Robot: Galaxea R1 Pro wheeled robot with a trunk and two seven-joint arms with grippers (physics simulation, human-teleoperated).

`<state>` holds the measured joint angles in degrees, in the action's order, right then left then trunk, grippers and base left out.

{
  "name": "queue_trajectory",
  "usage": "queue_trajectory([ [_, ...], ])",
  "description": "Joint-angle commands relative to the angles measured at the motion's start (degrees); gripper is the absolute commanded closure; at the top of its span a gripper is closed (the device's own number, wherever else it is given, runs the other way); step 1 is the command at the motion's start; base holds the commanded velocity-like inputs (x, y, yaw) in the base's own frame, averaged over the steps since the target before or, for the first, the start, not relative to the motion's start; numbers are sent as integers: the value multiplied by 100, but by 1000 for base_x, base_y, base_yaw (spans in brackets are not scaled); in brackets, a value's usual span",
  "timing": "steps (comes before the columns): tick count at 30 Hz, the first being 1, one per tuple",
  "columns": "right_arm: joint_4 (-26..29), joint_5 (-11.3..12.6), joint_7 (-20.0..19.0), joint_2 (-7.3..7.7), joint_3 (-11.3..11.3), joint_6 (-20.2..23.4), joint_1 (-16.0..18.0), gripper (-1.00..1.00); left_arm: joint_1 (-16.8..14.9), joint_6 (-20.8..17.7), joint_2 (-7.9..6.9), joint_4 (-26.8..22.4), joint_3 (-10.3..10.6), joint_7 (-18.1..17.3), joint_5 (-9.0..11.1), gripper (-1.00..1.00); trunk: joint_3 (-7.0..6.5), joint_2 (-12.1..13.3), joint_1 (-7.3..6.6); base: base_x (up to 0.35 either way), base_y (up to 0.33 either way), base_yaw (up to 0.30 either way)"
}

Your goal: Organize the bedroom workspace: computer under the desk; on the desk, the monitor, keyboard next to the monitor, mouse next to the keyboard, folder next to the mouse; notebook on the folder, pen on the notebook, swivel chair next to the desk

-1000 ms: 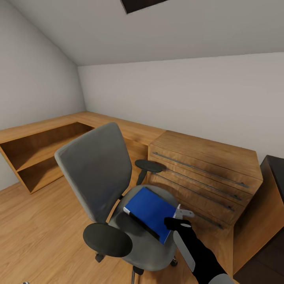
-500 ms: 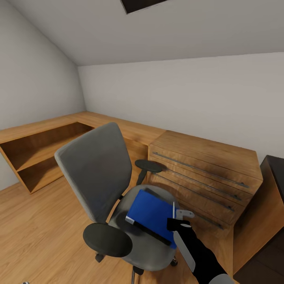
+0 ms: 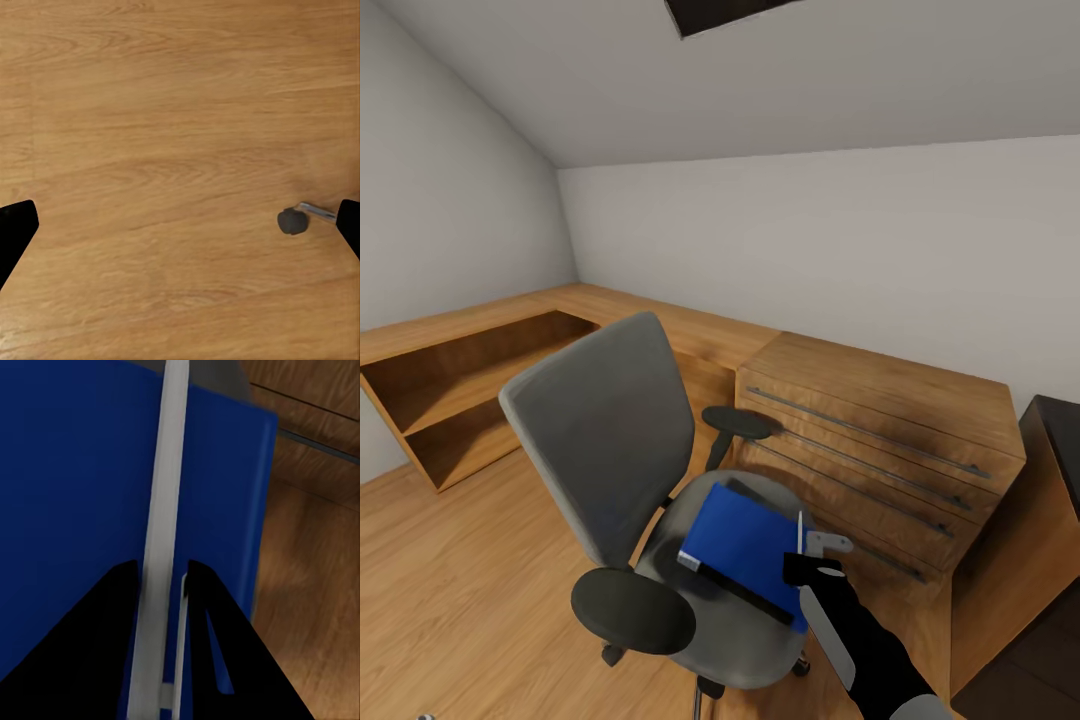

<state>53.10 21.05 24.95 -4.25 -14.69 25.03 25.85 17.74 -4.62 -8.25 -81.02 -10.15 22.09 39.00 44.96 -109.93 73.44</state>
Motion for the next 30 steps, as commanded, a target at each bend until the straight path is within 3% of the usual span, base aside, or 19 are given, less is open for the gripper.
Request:
queue_trajectory([
  [1,7,58,45,3,-16,11,5,100,2,-24,-1,-12,2,24,29,-100,-14,39,-23,0,0,0],
  [12,19,58,44,3,0,3,7,100,2,-13,-3,73,3,23,29,-100,-212,480,-264,-4,0,0],
  [16,167,56,44,13,13,7,4,100,2,-12,-1,77,4,23,29,-100,-283,641,-352,-218,0,0],
  [20,619,57,52,22,23,25,-109,100,2,-12,-1,83,6,23,23,-100,-355,801,-440,-318,0,0],
  [25,1676,42,68,28,27,211,-617,100,2,-12,-1,86,16,19,21,-100,-445,1002,-550,-335,0,0],
  [26,2231,36,72,29,27,331,-940,100,2,-12,-1,87,21,18,16,-100,-463,1042,-572,-338,0,0],
  [30,2645,33,78,29,28,394,-1162,100,2,-12,-1,87,56,20,13,-100,-535,1202,-660,-339,0,0],
])
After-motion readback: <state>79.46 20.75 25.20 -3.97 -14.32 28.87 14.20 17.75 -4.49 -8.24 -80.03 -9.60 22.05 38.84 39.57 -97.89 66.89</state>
